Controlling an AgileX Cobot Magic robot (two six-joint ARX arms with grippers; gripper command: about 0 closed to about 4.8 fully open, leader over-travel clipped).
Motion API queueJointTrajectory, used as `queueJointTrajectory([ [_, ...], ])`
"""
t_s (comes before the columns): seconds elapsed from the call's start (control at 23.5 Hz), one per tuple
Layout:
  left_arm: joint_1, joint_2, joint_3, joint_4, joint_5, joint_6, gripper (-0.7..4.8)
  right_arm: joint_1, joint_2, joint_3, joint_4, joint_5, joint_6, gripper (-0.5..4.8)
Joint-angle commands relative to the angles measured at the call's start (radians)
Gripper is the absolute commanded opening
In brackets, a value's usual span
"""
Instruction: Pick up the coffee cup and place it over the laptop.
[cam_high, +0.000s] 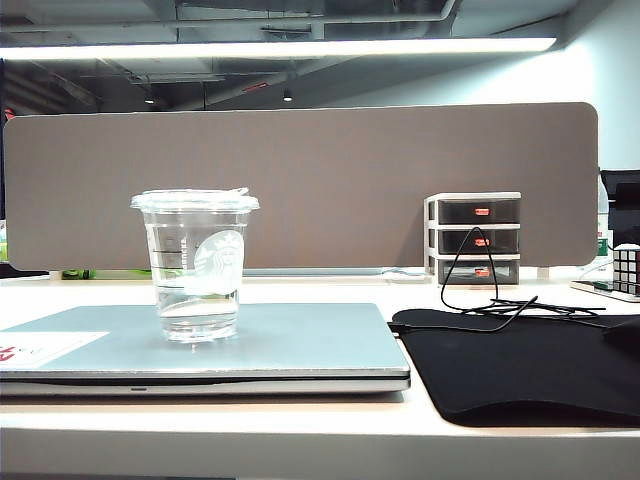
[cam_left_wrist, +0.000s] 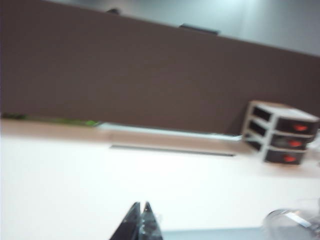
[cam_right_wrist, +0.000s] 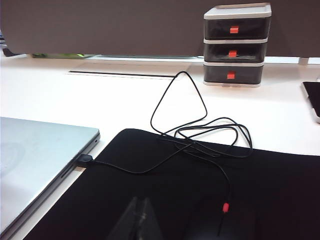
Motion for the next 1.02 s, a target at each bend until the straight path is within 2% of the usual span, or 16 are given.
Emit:
queueJointTrajectory([
  [0.04,-0.001,-0.149,0.006,-0.213,-0.055,0.043,-0.04,0.002,-0.002,-0.003,0.009,-0.035,-0.008,-0.06],
  [0.21,-0.002,-0.391,0.037,-0.529,-0.137,0.124,-0.04,0.002,-0.002,-0.003,0.010,-0.024,-0.055,-0.06],
  [0.26,-0.002,-0.464,0.051,-0.626,-0.161,0.126,-0.04,0.002,-0.002,-0.003,0.010,-0.013,-0.058,-0.06],
  [0.34,-0.002,-0.565,0.055,-0.725,-0.184,0.120,-0.04,0.002,-0.002,-0.003,0.009,-0.001,-0.068,-0.06],
  [0.47,-0.031,-0.560,0.063,-0.777,-0.216,0.115,-0.04,0.001,-0.002,-0.003,0.018,0.014,-0.088,-0.06],
  [0.6,-0.103,-0.561,0.064,-0.804,-0.269,0.122,-0.04,0.001,0.000,-0.003,0.017,0.070,-0.122,-0.06],
  [0.68,-0.153,-0.561,0.064,-0.805,-0.328,0.137,-0.04,0.001,0.000,-0.003,0.016,0.138,-0.132,-0.06],
  [0.81,-0.189,-0.561,0.064,-0.794,-0.364,0.171,-0.04,0.000,0.000,-0.003,0.019,0.211,-0.132,-0.06],
  [0.89,-0.189,-0.561,0.064,-0.784,-0.333,0.171,-0.04,0.000,0.000,-0.004,0.022,0.193,-0.133,-0.06],
  [0.94,-0.189,-0.561,0.064,-0.778,-0.317,0.171,-0.04,-0.001,0.000,-0.004,0.040,0.135,-0.136,-0.06],
  [1.02,-0.189,-0.561,0.064,-0.776,-0.313,0.171,-0.04,0.000,0.000,-0.005,0.068,0.082,-0.136,-0.06],
])
